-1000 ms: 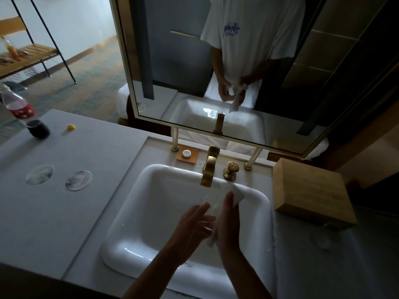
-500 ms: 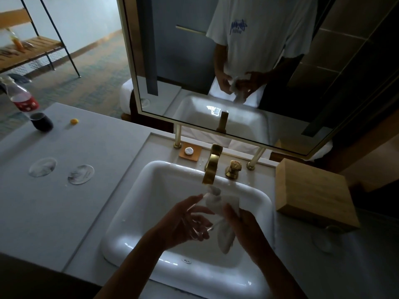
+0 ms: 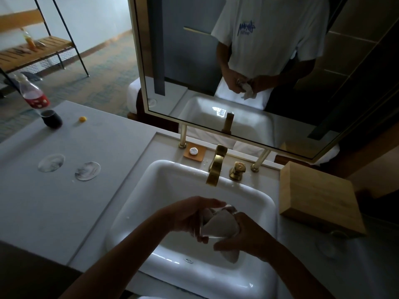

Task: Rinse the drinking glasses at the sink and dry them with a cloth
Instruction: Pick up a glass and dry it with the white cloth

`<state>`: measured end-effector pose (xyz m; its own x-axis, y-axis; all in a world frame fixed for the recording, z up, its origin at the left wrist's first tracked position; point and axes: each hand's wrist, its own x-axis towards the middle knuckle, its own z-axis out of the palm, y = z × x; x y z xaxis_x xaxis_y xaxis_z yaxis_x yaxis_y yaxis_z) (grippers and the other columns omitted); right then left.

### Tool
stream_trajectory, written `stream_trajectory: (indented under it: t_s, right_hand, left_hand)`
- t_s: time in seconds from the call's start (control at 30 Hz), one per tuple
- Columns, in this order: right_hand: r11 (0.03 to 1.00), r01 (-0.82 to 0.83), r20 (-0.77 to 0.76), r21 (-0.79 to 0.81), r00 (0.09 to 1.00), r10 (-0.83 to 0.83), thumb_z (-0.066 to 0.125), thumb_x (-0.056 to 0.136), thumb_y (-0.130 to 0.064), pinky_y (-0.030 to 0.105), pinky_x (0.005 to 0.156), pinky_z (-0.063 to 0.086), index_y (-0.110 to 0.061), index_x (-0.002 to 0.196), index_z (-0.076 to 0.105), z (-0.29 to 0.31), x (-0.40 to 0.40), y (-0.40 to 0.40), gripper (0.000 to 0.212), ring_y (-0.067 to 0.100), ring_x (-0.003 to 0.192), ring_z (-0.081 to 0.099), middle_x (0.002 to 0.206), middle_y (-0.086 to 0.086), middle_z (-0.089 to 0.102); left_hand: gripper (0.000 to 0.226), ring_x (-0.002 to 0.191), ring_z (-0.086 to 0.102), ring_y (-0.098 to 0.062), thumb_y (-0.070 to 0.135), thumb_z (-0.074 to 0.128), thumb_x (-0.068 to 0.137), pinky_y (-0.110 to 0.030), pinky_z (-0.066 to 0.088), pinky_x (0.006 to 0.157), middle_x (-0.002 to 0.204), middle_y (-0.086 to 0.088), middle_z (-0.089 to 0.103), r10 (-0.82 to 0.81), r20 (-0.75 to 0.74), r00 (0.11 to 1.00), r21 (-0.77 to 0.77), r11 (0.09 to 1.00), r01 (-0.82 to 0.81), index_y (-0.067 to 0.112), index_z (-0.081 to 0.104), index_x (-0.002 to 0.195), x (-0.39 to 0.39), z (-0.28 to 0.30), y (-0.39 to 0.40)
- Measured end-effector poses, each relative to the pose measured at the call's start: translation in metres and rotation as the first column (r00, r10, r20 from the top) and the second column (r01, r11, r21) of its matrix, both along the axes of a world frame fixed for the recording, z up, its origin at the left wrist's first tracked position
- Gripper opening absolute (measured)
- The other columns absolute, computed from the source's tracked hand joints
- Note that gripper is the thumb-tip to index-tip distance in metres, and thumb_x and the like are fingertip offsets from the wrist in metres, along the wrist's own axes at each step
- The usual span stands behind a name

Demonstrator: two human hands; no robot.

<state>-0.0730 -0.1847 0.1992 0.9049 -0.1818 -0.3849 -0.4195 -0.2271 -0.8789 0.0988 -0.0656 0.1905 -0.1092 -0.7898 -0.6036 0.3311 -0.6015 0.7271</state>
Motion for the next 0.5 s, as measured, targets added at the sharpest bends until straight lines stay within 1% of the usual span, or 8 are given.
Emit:
stream_trajectory:
  t_s: [0.07,0.13,0.2,0.27,0.3,0.37,0.43,0.5]
  right_hand:
    - [0.968,0.076,-0.013,0.240,0.997,-0.076,0.082,0.068,0.002,0.032,0.080,0.058,-0.011,0.114,0.064,0.000,-0.001,0.001,0.051,0.016,0.096,0.069,0.108,0.008,0.071]
    - [0.893,0.128,-0.022,0.431,0.991,-0.132,0.080,0.070,0.000,0.046,0.082,0.058,-0.005,0.111,0.069,-0.001,-0.002,0.003,0.043,0.032,0.096,0.068,0.109,0.018,0.070]
    - [0.872,0.158,-0.013,0.463,0.985,-0.172,0.079,0.073,-0.006,0.052,0.083,0.057,-0.005,0.109,0.072,-0.003,-0.002,0.006,0.036,0.037,0.095,0.067,0.108,0.022,0.070]
    - [0.923,0.195,0.032,0.332,0.975,-0.218,0.079,0.074,-0.008,0.048,0.079,0.057,-0.006,0.103,0.074,-0.007,-0.003,0.009,0.030,0.033,0.088,0.069,0.099,0.020,0.073]
    - [0.945,0.220,0.054,0.241,0.969,-0.239,0.081,0.073,-0.010,0.045,0.078,0.058,-0.008,0.103,0.074,-0.009,-0.003,0.011,0.031,0.029,0.087,0.070,0.096,0.015,0.075]
    - [0.962,0.267,0.091,0.062,0.958,-0.272,0.085,0.072,-0.018,0.033,0.076,0.059,-0.013,0.109,0.070,-0.013,-0.004,0.016,0.040,0.017,0.088,0.071,0.095,0.004,0.075]
    - [0.944,0.281,0.159,-0.173,0.954,-0.254,0.083,0.076,-0.025,0.022,0.077,0.058,-0.019,0.113,0.062,-0.017,-0.004,0.022,0.043,0.000,0.090,0.069,0.095,-0.010,0.072]
    - [0.891,0.254,0.241,-0.377,0.955,-0.170,0.080,0.079,-0.030,0.017,0.084,0.056,-0.028,0.118,0.053,-0.021,-0.004,0.024,0.047,-0.015,0.096,0.061,0.102,-0.024,0.062]
  left_hand:
    - [0.064,0.070,0.066,-0.029,0.056,0.062,0.088,-0.029,0.054,0.058,0.100,-0.027,0.069,0.020,0.105,0.994,-0.024,1.000,-0.017,0.001,0.062,0.120,-0.004,-0.003,-0.002]
    - [0.075,0.071,0.067,-0.034,0.064,0.069,0.076,-0.030,0.055,0.054,0.104,-0.032,0.070,0.040,0.240,0.970,-0.062,0.998,-0.026,-0.001,0.069,0.113,-0.008,-0.005,-0.003]
    - [0.081,0.073,0.066,-0.037,0.071,0.069,0.068,-0.030,0.055,0.052,0.103,-0.033,0.070,0.058,0.341,0.938,-0.096,0.995,-0.027,0.000,0.072,0.107,-0.010,-0.008,-0.005]
    - [0.078,0.075,0.066,-0.037,0.071,0.067,0.072,-0.032,0.055,0.054,0.100,-0.031,0.070,0.114,0.324,0.939,-0.114,0.990,-0.081,0.002,0.072,0.108,-0.010,-0.009,-0.006]
    - [0.076,0.079,0.067,-0.038,0.071,0.064,0.077,-0.035,0.057,0.059,0.102,-0.028,0.071,0.144,0.265,0.953,-0.096,0.988,-0.123,0.004,0.071,0.111,-0.009,-0.009,-0.005]
    - [0.076,0.096,0.068,-0.040,0.073,0.057,0.084,-0.042,0.060,0.072,0.115,-0.025,0.069,0.192,0.120,0.974,-0.037,0.981,-0.189,0.006,0.066,0.119,-0.005,-0.009,-0.001]
    - [0.077,0.106,0.065,-0.040,0.071,0.056,0.086,-0.044,0.058,0.085,0.120,-0.026,0.066,0.231,0.009,0.973,-0.013,0.973,-0.231,0.005,0.062,0.126,-0.001,-0.011,0.006]
    - [0.072,0.102,0.058,-0.037,0.065,0.059,0.087,-0.037,0.053,0.081,0.114,-0.024,0.064,0.260,-0.074,0.963,-0.013,0.965,-0.262,0.005,0.059,0.129,-0.003,-0.012,0.011]
